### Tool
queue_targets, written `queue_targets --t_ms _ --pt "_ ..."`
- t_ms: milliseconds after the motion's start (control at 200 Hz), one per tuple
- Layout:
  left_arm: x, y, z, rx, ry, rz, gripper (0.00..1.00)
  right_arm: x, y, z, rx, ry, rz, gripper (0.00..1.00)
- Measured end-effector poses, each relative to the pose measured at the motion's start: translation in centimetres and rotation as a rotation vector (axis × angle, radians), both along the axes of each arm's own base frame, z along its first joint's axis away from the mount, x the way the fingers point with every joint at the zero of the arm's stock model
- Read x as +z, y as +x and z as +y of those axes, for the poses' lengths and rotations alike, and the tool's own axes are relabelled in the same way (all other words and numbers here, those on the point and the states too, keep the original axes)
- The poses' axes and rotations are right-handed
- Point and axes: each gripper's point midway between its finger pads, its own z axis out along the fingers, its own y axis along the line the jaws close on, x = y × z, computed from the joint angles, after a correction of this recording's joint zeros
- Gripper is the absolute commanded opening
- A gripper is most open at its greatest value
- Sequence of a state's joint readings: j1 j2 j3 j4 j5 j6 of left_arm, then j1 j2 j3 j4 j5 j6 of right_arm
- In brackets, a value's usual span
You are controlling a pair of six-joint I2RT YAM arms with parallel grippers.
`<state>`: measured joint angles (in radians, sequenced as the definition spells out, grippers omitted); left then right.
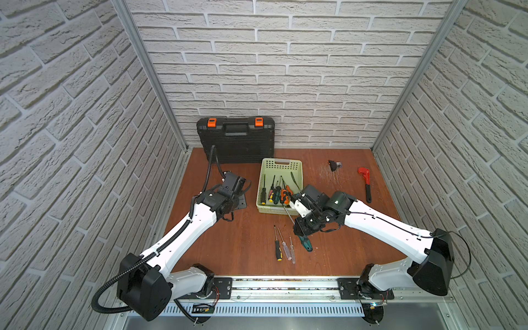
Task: Put the screwdriver in the bin
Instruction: Place the screwdriver into the bin.
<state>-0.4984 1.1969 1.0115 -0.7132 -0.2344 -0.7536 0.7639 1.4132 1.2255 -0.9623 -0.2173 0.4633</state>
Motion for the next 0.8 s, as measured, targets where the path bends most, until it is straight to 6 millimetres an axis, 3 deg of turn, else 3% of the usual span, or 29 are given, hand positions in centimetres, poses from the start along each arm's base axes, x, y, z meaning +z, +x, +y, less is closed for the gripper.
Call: queue_targets --t_ms 245,375,570,800 --pt "1.1 -0.4 0.7 0.014 0.003 -0.032 0.48 2.3 10.2 0.6 -0.174 0.096 -0.084 0.05" --pt "1.7 -0.9 1.2 0.024 0.005 -0.054 0.48 1.0 15.1 0.8 -0.230 0.064 -0.130 0.06" --pt "2.3 -1.6 1.9 0.038 0.005 -0.073 0.48 -2.7 18.7 0.6 -0.256 -0.052 -0.142 0.06" --pt "2.0 -2.0 2.3 0.042 0.015 -0.070 0.48 -2.9 21.1 0.2 -0.258 -0.132 -0.204 0.07"
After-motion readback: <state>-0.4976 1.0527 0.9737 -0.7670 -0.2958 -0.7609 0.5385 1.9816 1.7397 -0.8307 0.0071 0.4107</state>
